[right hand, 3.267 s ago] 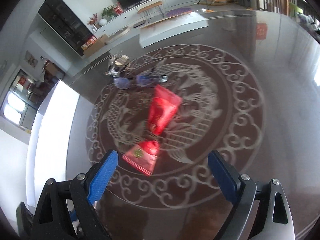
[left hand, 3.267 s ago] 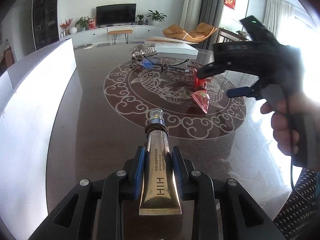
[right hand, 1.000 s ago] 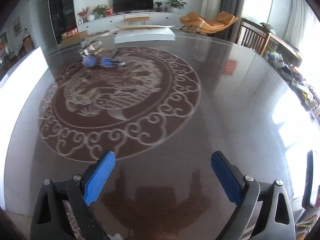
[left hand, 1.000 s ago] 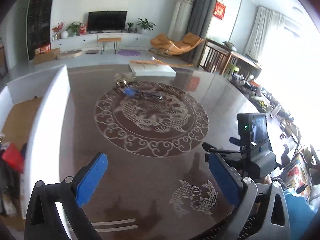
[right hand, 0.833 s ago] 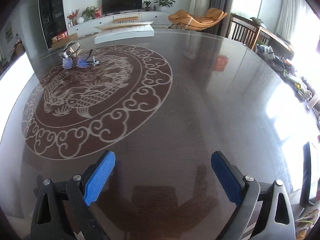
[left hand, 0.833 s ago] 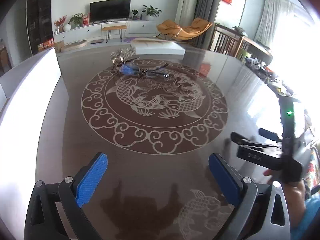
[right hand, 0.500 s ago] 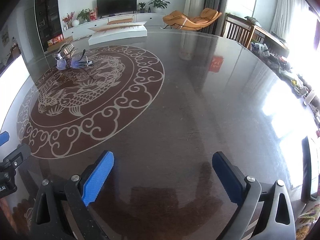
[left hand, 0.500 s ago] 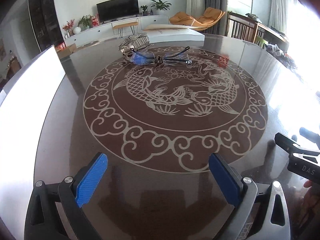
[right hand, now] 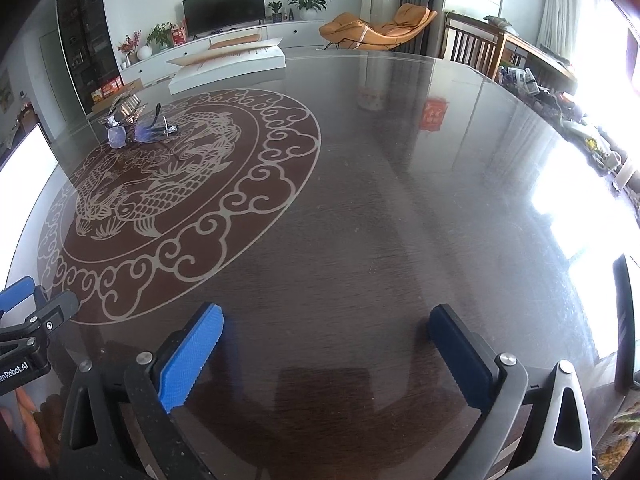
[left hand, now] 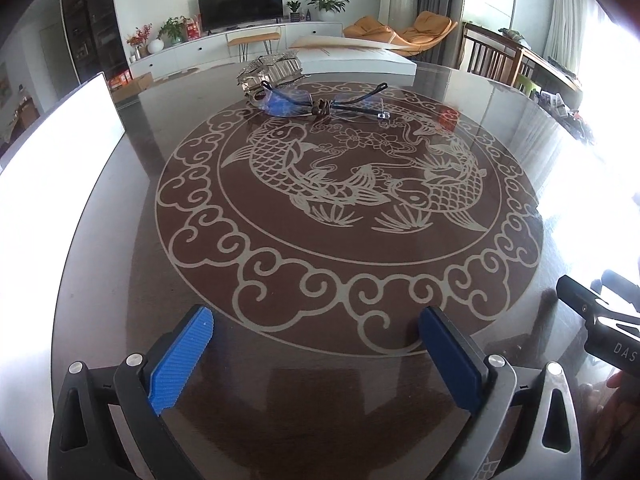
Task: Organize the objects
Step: 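Return both empty tools from the bin to the table, then move the left tool to the rhinestone bow clip while the right tool approaches the blue glasses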
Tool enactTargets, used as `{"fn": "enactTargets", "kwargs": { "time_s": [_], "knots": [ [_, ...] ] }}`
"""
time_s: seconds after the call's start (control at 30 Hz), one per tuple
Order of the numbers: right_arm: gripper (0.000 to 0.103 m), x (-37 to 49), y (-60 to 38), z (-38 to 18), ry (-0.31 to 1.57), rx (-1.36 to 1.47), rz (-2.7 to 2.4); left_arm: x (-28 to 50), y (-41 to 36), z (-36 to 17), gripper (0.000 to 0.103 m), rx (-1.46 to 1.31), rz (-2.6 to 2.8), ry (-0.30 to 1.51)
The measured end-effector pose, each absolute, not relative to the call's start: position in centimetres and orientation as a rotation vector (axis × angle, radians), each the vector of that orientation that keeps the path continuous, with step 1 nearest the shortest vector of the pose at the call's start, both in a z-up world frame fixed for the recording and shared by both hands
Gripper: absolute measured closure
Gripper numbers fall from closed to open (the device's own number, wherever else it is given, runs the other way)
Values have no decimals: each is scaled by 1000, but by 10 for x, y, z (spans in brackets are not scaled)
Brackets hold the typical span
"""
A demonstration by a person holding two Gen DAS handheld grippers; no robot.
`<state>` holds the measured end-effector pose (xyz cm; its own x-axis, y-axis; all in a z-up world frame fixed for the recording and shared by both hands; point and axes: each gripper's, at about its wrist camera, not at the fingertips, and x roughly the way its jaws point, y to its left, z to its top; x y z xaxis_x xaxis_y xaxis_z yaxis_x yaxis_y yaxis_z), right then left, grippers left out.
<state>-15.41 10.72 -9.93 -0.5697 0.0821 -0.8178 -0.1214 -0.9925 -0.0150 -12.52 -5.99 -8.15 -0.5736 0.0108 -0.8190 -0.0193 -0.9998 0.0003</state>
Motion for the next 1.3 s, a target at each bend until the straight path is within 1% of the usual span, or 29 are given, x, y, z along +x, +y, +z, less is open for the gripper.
{"fn": "enactTargets", "kwargs": {
  "time_s": [0.97,1.1,1.17,1.27,1.3],
  "knots": [
    [0,-155,105,-100,69,-1396,2685,-128,-59,-81,0,-1445,2779,7],
    [0,-155,105,-100,68,-1396,2688,-140,-65,-81,0,-1498,2725,25],
    [0,-155,105,-100,67,-1396,2690,-160,-82,-79,0,-1545,2728,-40],
    [0,-155,105,-100,68,-1396,2689,-204,-116,-62,0,-1505,2756,-274],
    [0,-155,105,-100,68,-1396,2689,-223,-123,-54,0,-1462,2767,-315]
  ]
}}
